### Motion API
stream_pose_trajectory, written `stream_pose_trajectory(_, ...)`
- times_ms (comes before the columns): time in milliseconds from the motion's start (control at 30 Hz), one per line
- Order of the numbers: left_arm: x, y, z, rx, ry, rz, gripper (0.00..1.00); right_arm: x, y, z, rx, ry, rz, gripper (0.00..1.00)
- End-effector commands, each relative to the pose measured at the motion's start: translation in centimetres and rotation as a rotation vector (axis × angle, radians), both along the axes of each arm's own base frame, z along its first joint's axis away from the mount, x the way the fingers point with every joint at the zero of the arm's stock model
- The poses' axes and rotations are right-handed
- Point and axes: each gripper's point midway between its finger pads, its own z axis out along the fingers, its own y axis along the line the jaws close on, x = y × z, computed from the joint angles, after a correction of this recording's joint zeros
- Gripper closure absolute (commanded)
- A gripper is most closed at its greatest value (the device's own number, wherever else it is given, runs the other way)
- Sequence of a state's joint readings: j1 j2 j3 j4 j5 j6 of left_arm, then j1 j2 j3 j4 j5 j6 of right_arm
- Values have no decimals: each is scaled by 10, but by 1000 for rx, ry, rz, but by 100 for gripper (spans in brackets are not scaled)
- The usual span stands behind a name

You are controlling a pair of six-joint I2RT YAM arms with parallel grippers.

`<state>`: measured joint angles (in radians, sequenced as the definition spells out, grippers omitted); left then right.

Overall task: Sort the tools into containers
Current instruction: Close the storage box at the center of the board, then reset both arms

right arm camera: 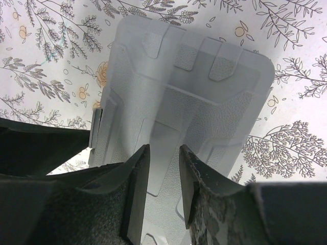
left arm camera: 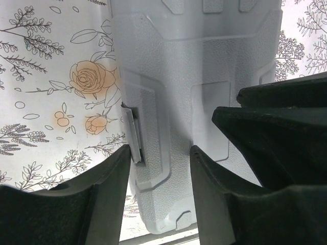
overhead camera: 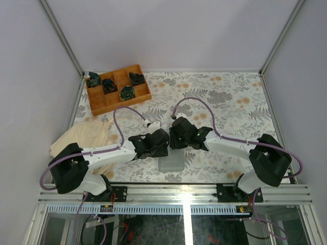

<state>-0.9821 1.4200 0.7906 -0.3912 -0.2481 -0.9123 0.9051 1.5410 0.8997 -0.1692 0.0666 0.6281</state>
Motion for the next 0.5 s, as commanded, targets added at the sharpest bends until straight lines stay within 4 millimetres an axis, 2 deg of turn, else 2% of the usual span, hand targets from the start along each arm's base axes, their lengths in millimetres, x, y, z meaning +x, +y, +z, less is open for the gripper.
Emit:
stream_pose_trajectory(0,-2,-2,-10,32,3,-12,64,-29,-35,-40,-161,120,5,63)
stream_pose_trajectory(267,-8,5,-21,48,27,-11,72,-31,-35,-43,-161,130,8,63)
stream_pose_trajectory(467,-10,5,-24,60,29,-40,85,-32,-36,-45,-162,136,8,63)
